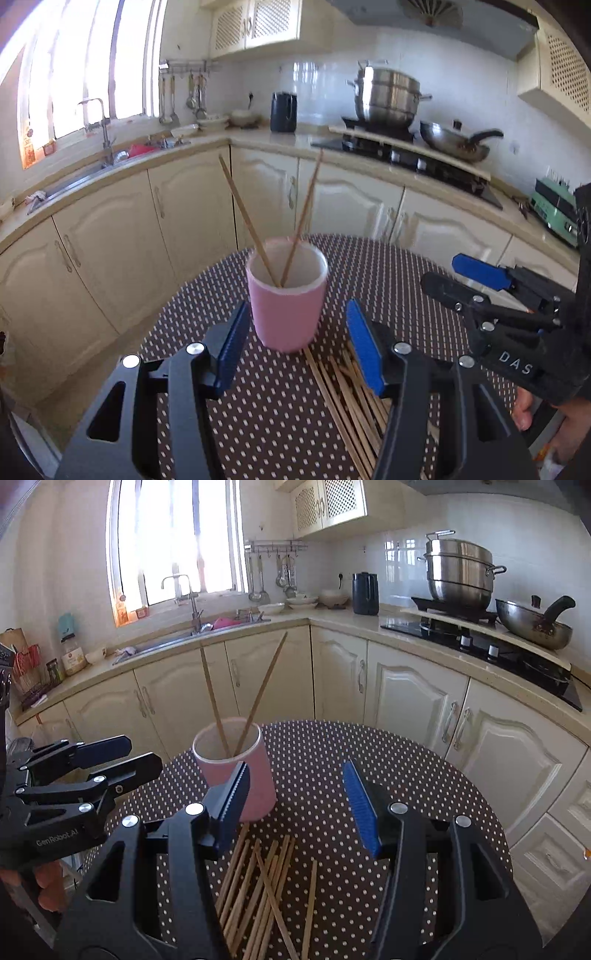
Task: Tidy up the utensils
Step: 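Close the left tool on another chopstick while the right tool grasps one too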
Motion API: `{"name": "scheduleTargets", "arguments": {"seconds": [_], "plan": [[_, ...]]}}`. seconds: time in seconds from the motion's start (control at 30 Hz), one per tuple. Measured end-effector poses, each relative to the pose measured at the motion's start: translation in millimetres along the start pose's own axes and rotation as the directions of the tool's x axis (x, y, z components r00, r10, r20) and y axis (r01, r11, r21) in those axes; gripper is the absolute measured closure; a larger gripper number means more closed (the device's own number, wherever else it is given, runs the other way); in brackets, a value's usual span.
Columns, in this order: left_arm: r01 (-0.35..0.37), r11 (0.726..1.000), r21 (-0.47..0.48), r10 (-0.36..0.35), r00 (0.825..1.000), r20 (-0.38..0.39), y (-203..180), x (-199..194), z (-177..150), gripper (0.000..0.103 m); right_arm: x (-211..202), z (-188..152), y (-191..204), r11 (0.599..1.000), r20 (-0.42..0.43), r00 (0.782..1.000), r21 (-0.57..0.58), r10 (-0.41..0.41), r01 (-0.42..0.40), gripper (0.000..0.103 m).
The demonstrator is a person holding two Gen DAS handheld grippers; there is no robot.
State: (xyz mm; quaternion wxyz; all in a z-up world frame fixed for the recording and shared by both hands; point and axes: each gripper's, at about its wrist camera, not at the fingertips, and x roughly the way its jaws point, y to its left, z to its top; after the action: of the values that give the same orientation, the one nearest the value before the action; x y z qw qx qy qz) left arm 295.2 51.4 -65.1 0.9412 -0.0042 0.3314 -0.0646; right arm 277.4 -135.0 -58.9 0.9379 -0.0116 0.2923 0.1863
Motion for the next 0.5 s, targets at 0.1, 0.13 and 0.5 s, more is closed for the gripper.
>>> {"name": "scheduleTargets", "arguments": {"seconds": [0.1,0.13,0.5], "plan": [[0.021,1.000,0.012,-0.020,0.995,-0.095,-7,13,-15,0.049,2,-17,-5,1.000,-0.078,0.997,-0.021,-0.005,0.003,0.050],[0.027,1.000,0.015,-0.024,0.991,-0.128,-9,18,-21,0.049,4,-23,-6,1.000,-0.108,0.994,-0.030,0.001,-0.005,0.050],[0.083,0.995,-0.058,-0.096,0.950,-0.298,-6,40,-65,0.049,34,-81,8,0.988,-0.392,0.919,-0.114,0.053,-0.105,0.069]]}}
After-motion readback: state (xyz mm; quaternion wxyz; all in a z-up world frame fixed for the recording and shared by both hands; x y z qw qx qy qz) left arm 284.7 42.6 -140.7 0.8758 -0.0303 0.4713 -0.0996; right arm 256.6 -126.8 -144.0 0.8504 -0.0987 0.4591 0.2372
